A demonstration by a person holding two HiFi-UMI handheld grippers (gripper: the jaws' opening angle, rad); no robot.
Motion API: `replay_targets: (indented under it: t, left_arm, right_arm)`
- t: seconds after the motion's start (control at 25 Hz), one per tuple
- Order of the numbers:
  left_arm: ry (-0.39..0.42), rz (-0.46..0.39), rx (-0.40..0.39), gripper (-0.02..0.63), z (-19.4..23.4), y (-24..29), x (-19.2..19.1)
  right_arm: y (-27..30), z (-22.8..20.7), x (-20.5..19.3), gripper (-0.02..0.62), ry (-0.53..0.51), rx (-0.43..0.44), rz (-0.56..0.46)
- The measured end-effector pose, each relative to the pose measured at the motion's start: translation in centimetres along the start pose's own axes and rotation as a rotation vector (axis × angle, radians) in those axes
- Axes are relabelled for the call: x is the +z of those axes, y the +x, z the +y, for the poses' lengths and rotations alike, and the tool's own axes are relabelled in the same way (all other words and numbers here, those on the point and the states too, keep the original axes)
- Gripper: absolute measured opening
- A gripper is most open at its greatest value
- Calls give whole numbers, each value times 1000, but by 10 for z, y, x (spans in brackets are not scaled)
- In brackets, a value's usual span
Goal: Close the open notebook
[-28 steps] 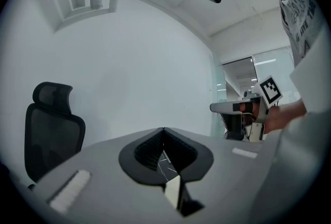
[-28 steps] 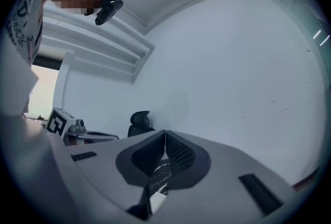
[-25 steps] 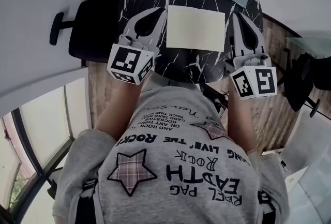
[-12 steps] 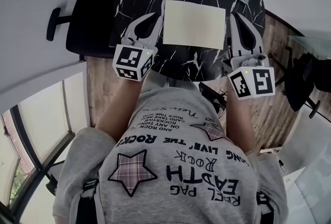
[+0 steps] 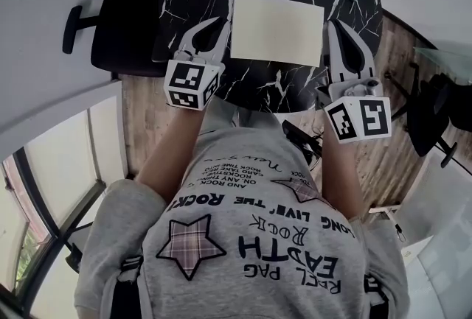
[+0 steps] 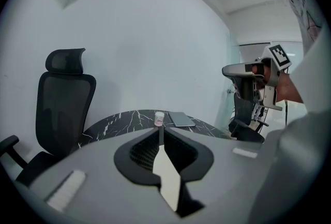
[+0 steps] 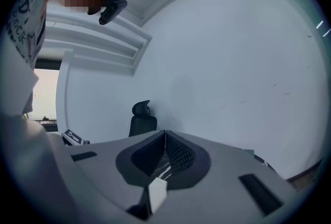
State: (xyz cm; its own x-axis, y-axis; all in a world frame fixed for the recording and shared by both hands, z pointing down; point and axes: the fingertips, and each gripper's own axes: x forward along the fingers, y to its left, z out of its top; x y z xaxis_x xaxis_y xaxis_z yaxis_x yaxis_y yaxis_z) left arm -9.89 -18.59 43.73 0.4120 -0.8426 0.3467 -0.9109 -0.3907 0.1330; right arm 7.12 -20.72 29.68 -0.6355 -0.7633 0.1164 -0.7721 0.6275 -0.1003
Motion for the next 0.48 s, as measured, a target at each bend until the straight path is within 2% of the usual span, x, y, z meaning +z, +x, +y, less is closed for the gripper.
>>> replay_targets:
  t: [0.24, 0.48]
  left_arm:
    - [-18, 40, 5, 14, 2, 4, -19]
    - [-57, 137, -47, 15, 1, 16, -55]
  right_arm:
    - [1, -1, -14, 12, 9, 0, 29]
    - [5, -1, -26, 13, 13, 3, 54]
